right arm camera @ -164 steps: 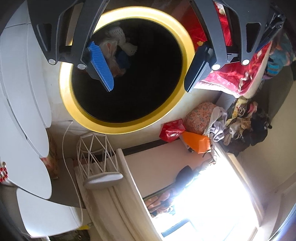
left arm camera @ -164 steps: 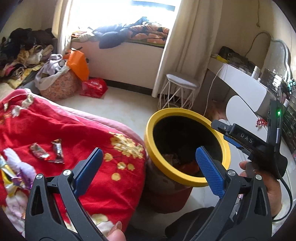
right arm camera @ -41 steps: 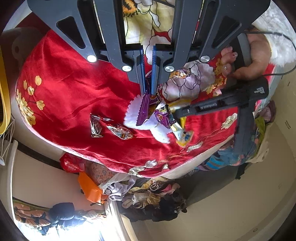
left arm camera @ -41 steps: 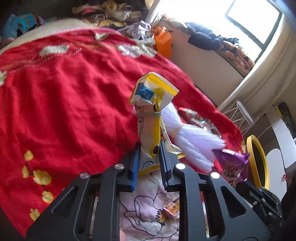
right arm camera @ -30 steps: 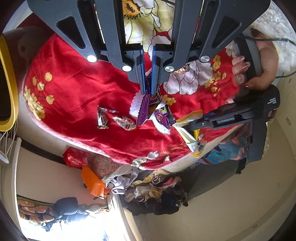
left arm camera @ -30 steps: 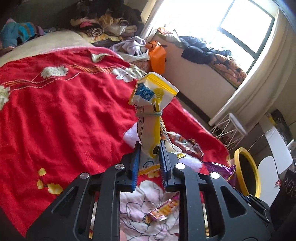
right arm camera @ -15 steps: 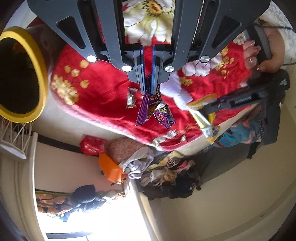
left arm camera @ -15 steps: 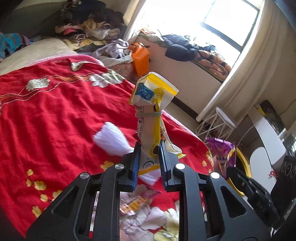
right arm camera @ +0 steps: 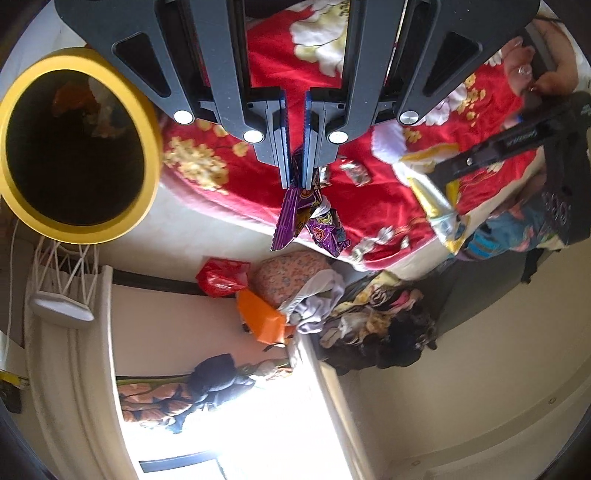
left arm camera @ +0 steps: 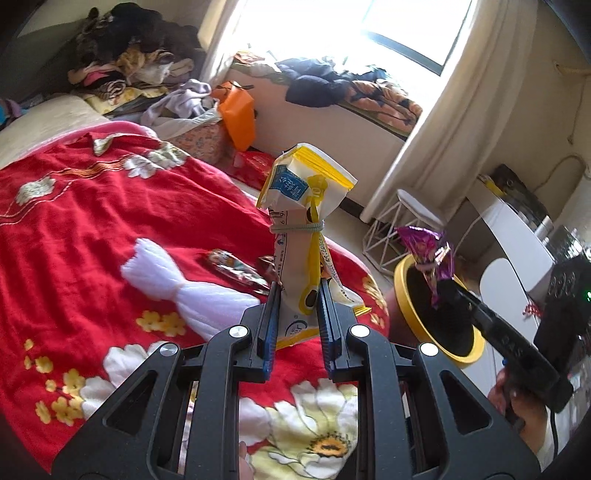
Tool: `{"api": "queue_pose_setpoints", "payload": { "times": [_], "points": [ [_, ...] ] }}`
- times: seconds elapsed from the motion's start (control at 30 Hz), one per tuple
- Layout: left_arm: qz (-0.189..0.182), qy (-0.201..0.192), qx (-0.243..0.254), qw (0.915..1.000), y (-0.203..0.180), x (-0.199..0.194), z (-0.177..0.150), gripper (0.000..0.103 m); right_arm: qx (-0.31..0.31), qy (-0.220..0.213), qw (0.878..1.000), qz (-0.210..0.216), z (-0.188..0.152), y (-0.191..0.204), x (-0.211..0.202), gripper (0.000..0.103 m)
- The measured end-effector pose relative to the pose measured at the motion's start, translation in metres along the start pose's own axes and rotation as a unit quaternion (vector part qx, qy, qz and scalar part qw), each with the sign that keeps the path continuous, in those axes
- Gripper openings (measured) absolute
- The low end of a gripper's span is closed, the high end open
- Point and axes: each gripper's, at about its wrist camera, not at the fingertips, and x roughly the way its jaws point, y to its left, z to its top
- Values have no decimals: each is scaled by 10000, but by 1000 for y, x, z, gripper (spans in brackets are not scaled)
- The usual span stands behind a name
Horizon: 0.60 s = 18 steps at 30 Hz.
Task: Collect trash
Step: 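Carry the yellow bag and purple wrapper with both tools over the bin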
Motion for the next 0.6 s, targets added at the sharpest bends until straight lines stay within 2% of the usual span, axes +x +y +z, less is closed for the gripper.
{"api": "queue_pose_setpoints", "payload": {
  "times": [0.6],
  "points": [
    [-299, 144, 350, 9988, -36, 9, -12, 14, 593, -315, 9959, -600, 5, -62, -26, 6]
  ]
}}
